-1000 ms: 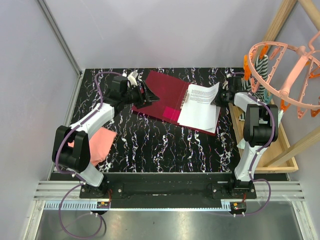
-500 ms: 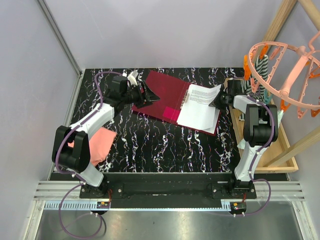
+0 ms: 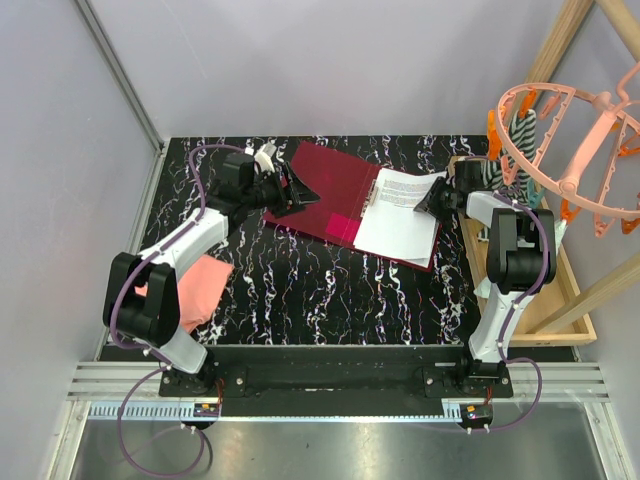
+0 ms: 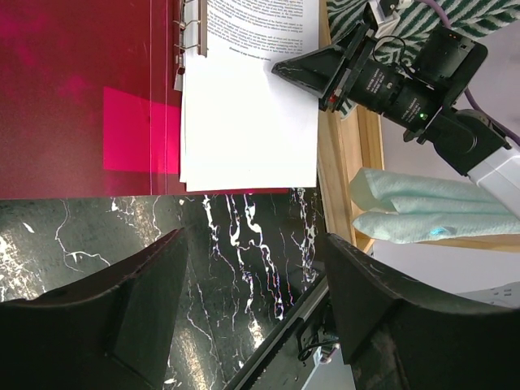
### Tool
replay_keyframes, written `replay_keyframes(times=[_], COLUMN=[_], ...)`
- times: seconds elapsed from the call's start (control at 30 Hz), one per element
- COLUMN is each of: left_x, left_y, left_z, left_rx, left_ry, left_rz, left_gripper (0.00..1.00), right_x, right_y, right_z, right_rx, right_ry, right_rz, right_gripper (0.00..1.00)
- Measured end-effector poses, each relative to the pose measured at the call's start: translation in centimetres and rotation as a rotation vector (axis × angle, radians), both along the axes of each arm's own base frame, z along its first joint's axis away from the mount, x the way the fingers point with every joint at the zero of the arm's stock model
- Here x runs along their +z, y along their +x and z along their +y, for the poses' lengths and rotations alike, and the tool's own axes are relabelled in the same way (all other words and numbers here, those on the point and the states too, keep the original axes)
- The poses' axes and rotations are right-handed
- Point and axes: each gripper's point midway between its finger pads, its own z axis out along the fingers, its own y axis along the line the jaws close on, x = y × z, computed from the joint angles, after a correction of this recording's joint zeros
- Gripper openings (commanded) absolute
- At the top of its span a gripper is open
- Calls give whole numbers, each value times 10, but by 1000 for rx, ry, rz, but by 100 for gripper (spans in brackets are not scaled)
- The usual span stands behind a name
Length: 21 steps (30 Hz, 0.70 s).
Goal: Put the files into the folder
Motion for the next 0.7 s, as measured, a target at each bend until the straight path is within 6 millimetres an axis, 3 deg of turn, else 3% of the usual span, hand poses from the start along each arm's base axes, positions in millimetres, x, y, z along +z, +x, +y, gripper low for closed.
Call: replay_keyframes(times=[0.1,0.23,0.3,0.57,0.63,0.7], left_x=[1,0,-1,3,4,4], left_y=[-1,-5,-7,-30,-39,-46], left_z=[0,1,0,-17,-24,-30], left_rx=[0,0,-2,-55,-76,-88], left_ry=[-2,-4,-6,-10,-6,4], left_rz=[-1,3,1,-18,-28,-42], left_gripper=[70,70,70,70,70,70], right_x=[-5,-6,-1,32,40,51], right_y=[-5,-15,-20,-37,-45,-56], right_z=[-8,-21,-26,-51,-46,-25], right_rx=[14,24,29,0,0,40], right_ry=[-57,-147,-185,-352,-391,-419], right_rz=[23,56,64,50,38,17], right_gripper=[68,75,98,100,100,100])
